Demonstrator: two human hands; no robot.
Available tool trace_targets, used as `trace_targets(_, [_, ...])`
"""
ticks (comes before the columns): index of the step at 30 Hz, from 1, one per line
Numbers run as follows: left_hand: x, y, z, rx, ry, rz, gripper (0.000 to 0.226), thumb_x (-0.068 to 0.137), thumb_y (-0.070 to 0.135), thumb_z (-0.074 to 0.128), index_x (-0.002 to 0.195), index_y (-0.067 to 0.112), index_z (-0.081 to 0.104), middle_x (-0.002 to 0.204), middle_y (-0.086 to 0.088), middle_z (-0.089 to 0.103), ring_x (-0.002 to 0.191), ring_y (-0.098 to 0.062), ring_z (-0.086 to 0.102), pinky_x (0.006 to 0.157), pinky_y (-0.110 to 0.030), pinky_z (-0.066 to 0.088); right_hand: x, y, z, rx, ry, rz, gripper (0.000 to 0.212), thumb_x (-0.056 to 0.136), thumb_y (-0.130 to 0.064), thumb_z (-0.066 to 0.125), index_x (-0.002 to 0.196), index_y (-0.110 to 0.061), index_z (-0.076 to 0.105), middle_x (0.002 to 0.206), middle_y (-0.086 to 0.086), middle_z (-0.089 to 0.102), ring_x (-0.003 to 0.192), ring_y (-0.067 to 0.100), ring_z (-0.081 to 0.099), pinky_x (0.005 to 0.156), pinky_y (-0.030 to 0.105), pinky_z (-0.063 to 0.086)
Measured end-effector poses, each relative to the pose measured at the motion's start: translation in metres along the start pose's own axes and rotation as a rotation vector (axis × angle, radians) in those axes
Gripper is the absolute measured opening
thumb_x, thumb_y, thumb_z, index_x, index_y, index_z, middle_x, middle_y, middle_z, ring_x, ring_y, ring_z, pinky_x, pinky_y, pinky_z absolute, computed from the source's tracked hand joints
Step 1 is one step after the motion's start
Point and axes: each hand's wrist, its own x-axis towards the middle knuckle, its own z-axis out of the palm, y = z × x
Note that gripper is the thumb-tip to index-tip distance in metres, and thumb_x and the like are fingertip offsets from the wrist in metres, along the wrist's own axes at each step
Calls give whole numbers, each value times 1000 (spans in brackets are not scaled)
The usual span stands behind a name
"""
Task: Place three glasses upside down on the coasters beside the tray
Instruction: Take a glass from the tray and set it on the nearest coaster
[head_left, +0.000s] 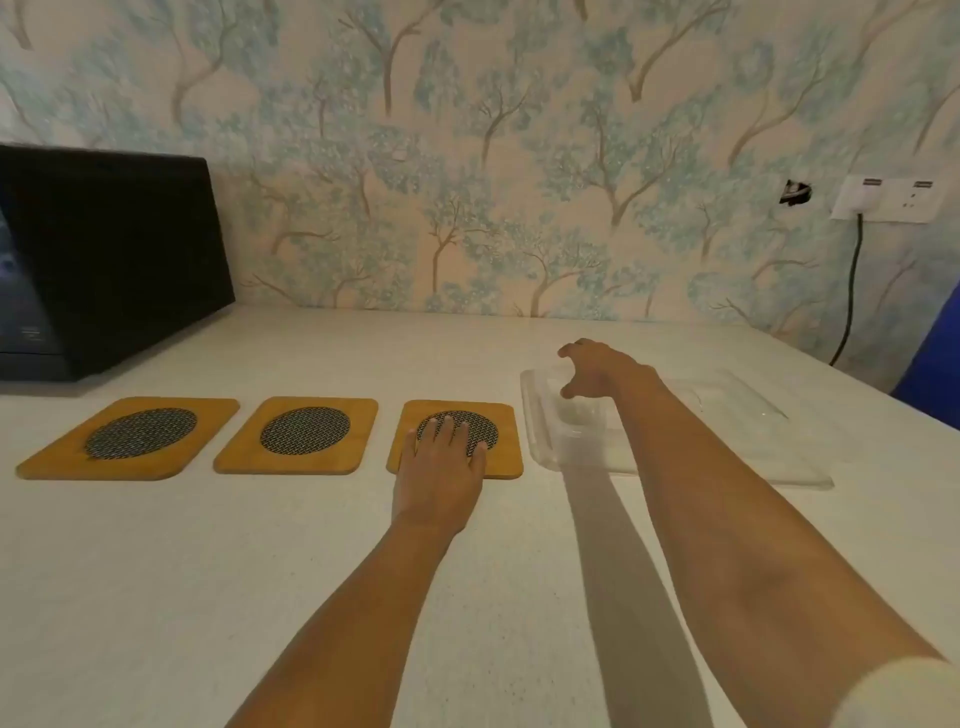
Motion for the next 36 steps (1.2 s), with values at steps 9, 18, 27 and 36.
trace_targets(9, [0, -4, 3, -28, 15, 1, 51, 100, 39, 20, 144, 17, 32, 155, -4, 29, 145, -19, 18, 120, -38, 5, 6, -11, 14, -290, 26, -11, 65, 85, -6, 65, 144, -12, 37, 143, 9, 46, 131, 27, 47, 103, 38, 41])
trace_targets(18, [0, -4, 2, -29, 0, 2, 51, 100, 40, 20, 144, 17, 30, 155, -4, 27, 145, -19, 17, 120, -39, 5, 7, -1, 13, -353, 142, -75, 64, 81, -10, 70, 139, -14, 42, 133, 6, 53, 122, 25, 54, 95, 35, 45])
trace_targets(27, [-1, -3, 2, -51, 21, 2, 50, 100, 38, 22, 143, 16, 32, 153, -5, 31, 144, -20, 21, 119, -38, 8, -15, 23, -6, 256, 469, 68, 81, 73, -37, 79, 140, -12, 42, 138, 11, 52, 124, 33, 53, 97, 40, 46])
trace_targets(36, [-12, -3, -3, -51, 59, 14, 47, 100, 32, 25, 141, 12, 36, 151, -8, 36, 142, -22, 25, 120, -38, 13, -48, 11, -32, 1172, 708, 269, 70, 71, -44, 79, 125, -8, 53, 113, 4, 57, 114, 26, 59, 97, 37, 49])
